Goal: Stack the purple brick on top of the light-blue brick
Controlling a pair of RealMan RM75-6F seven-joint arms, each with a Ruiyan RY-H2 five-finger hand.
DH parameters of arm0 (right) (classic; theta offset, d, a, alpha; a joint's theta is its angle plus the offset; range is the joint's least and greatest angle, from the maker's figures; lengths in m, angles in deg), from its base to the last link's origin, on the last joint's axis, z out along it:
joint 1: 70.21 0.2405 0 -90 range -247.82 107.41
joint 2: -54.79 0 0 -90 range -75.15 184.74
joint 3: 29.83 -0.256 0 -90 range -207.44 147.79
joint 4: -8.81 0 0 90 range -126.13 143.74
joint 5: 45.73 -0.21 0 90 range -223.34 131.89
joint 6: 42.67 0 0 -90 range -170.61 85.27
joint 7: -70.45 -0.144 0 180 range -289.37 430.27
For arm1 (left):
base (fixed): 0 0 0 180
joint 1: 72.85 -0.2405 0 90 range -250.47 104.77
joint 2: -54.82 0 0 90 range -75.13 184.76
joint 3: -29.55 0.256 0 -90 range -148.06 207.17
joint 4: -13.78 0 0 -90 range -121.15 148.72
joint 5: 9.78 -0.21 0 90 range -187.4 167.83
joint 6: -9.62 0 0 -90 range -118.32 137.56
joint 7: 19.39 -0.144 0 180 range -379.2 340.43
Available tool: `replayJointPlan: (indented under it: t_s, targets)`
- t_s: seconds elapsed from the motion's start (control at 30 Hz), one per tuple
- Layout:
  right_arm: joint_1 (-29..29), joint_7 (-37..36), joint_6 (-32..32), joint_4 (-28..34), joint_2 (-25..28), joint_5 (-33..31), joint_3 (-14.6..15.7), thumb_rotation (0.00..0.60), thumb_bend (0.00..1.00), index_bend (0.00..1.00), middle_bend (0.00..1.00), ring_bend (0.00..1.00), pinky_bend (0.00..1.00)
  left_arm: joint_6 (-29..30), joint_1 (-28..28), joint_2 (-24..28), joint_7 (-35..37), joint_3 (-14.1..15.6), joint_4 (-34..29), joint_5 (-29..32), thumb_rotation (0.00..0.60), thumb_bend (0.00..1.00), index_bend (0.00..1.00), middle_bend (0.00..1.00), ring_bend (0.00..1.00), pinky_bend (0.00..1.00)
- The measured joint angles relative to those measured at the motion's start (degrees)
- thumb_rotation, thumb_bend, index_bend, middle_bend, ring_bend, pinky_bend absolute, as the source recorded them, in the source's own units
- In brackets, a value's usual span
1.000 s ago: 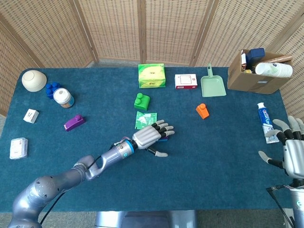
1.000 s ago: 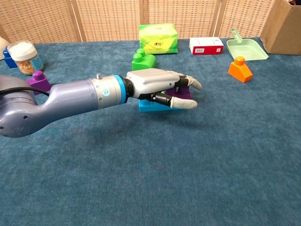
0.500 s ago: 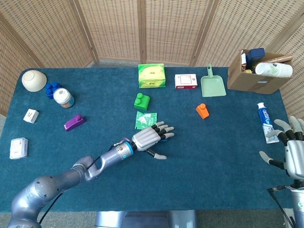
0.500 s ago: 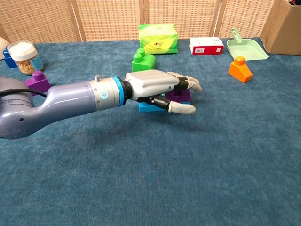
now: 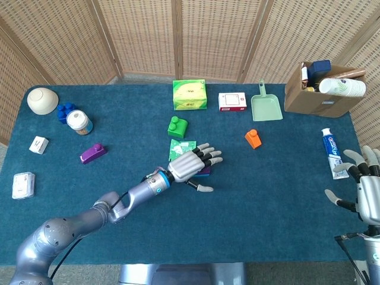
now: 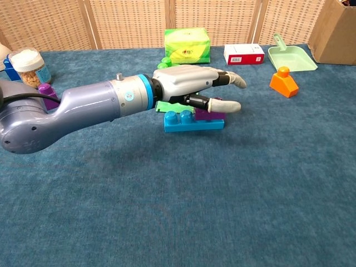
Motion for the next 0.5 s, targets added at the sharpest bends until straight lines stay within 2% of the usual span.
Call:
replayJointPlan:
  t_s: [0.33,0.5]
  targets:
    - [-0.67,-1.32,0.22,0.09,0.45,0.31,-0.12,0.560,0.13,0.44,0.24,0.00,0.01,-2.98,2.06,-3.06,0.56,-0.13,4.35,0.72,0.000,0.12,0.08,0.00,0.00,0.00]
    - [-1.27,-2.74,0.73,-0.06,0.77,0.70,-0.20,0.560,0.13,0.44,0.24,0.00,0.01,-4.55,2.41,-4.55,0.62,1.01,6.38,0.69,0.000,0.12,0.08,0.00,0.00,0.00]
